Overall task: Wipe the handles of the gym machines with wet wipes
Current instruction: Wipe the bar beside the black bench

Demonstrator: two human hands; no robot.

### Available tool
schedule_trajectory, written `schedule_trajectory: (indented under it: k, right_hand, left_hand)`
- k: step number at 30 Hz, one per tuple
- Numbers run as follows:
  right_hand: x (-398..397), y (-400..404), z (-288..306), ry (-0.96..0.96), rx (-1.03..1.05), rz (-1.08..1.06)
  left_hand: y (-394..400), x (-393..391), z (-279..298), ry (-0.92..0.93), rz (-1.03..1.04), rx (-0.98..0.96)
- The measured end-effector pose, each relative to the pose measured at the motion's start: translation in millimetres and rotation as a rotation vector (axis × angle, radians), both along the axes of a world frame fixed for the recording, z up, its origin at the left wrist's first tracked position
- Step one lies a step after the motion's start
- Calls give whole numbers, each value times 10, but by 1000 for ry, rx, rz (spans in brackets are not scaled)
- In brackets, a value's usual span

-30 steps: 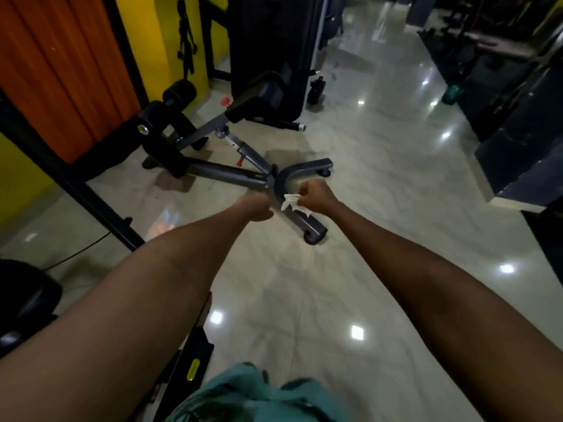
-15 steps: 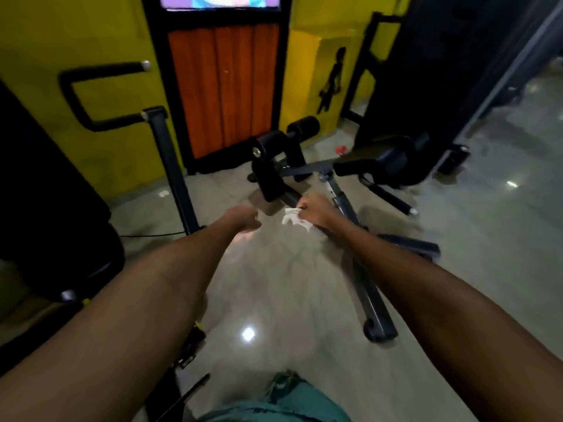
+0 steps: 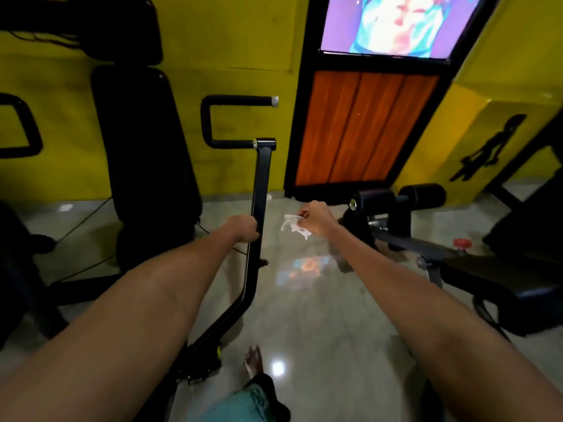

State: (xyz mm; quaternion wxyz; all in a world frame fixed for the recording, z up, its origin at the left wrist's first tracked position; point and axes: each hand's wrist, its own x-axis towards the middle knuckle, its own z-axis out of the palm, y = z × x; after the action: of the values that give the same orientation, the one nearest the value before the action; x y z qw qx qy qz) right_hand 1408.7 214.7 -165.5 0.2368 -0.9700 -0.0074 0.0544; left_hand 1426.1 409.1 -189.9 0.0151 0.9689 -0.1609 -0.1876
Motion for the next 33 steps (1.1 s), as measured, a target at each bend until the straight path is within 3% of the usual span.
schedule_trajectory:
  k: [9,18,21,27,33]
  right_hand:
    - [1812,84,88,-9,-44,183]
    - [2970,286,207,-132,169,119]
    - [3372,301,282,-178,248,71]
    - [4211,254,600,-425,389,81]
    - [4958,231,672,-546,228,61]
  left_hand:
    - [126,1550,98,-57,153,-47]
    - [369,2714,264,-210,269,-231]
    - [424,3089,306,-342,291,-278]
    - [433,3879,459,-571,273,-233]
    - [427,4423,507,-551,416,-21]
